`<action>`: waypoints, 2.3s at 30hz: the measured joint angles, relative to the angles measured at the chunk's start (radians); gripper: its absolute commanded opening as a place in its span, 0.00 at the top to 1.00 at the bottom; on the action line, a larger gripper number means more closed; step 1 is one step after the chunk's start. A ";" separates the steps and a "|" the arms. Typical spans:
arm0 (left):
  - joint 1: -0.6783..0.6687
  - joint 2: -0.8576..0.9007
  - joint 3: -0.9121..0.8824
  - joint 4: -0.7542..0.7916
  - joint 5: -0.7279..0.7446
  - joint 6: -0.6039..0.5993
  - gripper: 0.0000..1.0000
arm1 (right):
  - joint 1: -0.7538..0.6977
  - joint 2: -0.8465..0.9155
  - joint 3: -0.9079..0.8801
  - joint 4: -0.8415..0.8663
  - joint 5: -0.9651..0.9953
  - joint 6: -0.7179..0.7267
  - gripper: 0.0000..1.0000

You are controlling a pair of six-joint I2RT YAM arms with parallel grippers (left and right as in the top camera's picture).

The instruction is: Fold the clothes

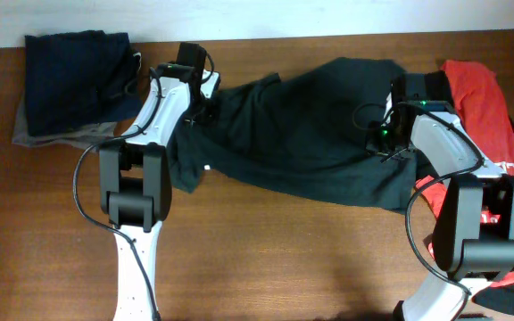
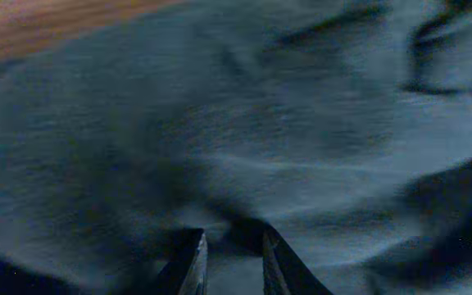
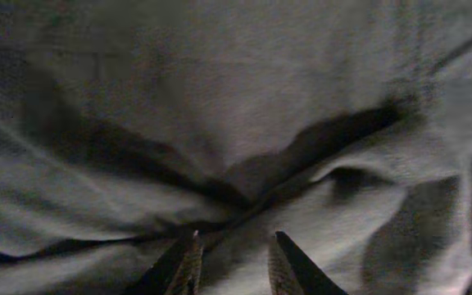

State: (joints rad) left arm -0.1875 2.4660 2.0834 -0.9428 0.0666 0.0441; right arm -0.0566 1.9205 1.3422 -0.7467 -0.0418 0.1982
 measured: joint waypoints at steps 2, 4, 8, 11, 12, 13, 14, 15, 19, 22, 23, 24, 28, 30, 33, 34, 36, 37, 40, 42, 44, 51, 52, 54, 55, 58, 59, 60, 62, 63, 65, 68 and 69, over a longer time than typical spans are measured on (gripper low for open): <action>0.017 0.000 0.000 0.000 -0.038 0.000 0.76 | 0.000 0.000 0.000 0.000 0.008 0.001 0.68; 0.044 0.000 0.000 0.001 -0.064 0.000 0.76 | 0.000 0.000 0.000 0.000 0.015 0.000 0.67; 0.112 0.000 0.000 0.001 -0.095 -0.003 0.76 | 0.000 0.000 0.000 0.000 0.018 0.000 0.67; 0.163 0.000 0.000 0.001 -0.113 -0.003 0.76 | 0.000 0.000 0.000 0.005 0.018 0.000 0.67; 0.175 0.000 0.000 0.001 -0.118 -0.003 0.76 | 0.000 0.000 0.000 0.008 0.018 0.000 0.67; 0.185 0.000 0.000 0.001 -0.125 -0.003 0.76 | 0.000 0.001 0.000 0.015 0.018 0.000 0.67; 0.193 0.000 0.000 0.001 -0.132 -0.003 0.76 | 0.000 0.002 0.000 0.018 0.017 0.000 0.67; 0.198 0.000 0.000 0.001 -0.137 -0.003 0.76 | 0.000 0.006 0.000 0.022 0.014 0.000 0.67; 0.200 0.000 0.000 0.000 -0.156 -0.003 0.76 | 0.000 0.032 0.000 0.059 -0.026 0.000 0.68; 0.196 0.000 0.005 -0.005 -0.165 -0.003 0.76 | 0.000 0.044 -0.002 0.114 -0.075 0.001 0.68; 0.194 0.001 0.008 -0.009 -0.172 -0.003 0.76 | 0.000 0.044 -0.001 0.126 -0.091 0.000 0.68; 0.190 0.002 0.009 -0.011 -0.176 -0.003 0.76 | 0.000 0.044 0.000 0.137 -0.108 0.000 0.69; 0.176 0.005 0.014 -0.014 -0.193 -0.003 0.76 | 0.000 0.044 0.002 0.175 -0.151 -0.002 0.73; 0.168 0.006 0.017 -0.014 -0.200 -0.003 0.76 | 0.000 0.045 0.002 0.181 -0.162 -0.007 0.73; 0.157 0.006 0.017 -0.014 -0.205 -0.003 0.76 | 0.000 0.059 0.003 0.191 -0.167 -0.021 0.76; 0.154 0.006 0.017 -0.014 -0.206 -0.003 0.76 | 0.000 0.072 0.004 0.198 -0.167 -0.024 0.78; 0.151 0.006 0.017 -0.013 -0.207 -0.003 0.76 | 0.000 0.103 0.006 0.209 -0.166 -0.028 0.78; 0.150 0.006 0.017 -0.013 -0.207 -0.003 0.76 | 0.000 0.120 0.006 0.215 -0.165 -0.030 0.78; 0.150 0.007 0.017 -0.014 -0.206 -0.003 0.76 | -0.001 0.139 0.015 0.226 -0.151 -0.037 0.78; 0.150 0.007 0.018 -0.014 -0.206 -0.003 0.76 | -0.001 0.142 0.016 0.224 -0.130 -0.039 0.78; 0.150 0.007 0.018 -0.014 -0.206 -0.003 0.76 | 0.002 0.142 0.019 0.219 -0.105 -0.042 0.78; 0.157 0.008 0.021 -0.010 -0.208 -0.003 0.76 | -0.008 0.142 0.031 0.172 -0.014 -0.063 0.79; 0.159 0.008 0.021 -0.007 -0.212 -0.003 0.76 | -0.011 0.142 0.031 0.169 -0.005 -0.065 0.79; 0.167 0.010 0.021 0.003 -0.224 -0.003 0.76 | -0.031 0.142 0.033 0.160 0.024 -0.068 0.79; 0.171 0.011 0.021 0.006 -0.227 -0.003 0.76 | -0.042 0.142 0.034 0.156 0.034 -0.069 0.79; 0.184 0.012 0.023 0.012 -0.233 -0.003 0.76 | -0.085 0.142 0.040 0.140 0.054 -0.072 0.75; 0.187 0.013 0.025 0.011 -0.233 -0.003 0.76 | -0.096 0.143 0.046 0.126 0.061 -0.074 0.74; 0.187 0.014 0.029 0.008 -0.236 -0.003 0.76 | -0.107 0.145 0.055 0.107 0.068 -0.077 0.71; 0.187 0.019 0.050 -0.010 -0.241 -0.003 0.59 | -0.122 0.153 0.087 0.050 0.086 -0.084 0.64; 0.184 0.024 0.069 -0.025 -0.244 0.000 0.45 | -0.127 0.160 0.114 0.013 0.096 -0.085 0.54; 0.176 0.034 0.125 -0.061 -0.251 0.000 0.41 | -0.134 0.173 0.173 -0.054 0.113 -0.088 0.46; 0.161 0.037 0.221 -0.106 -0.259 -0.001 0.34 | -0.137 0.183 0.293 -0.151 0.129 -0.088 0.14; 0.152 0.036 0.264 -0.114 -0.259 0.000 0.32 | -0.137 0.183 0.345 -0.182 0.131 -0.093 0.11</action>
State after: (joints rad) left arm -0.0353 2.5023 2.3470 -1.0565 -0.1928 0.0437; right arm -0.1940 2.1033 1.6871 -0.9287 0.0891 0.1055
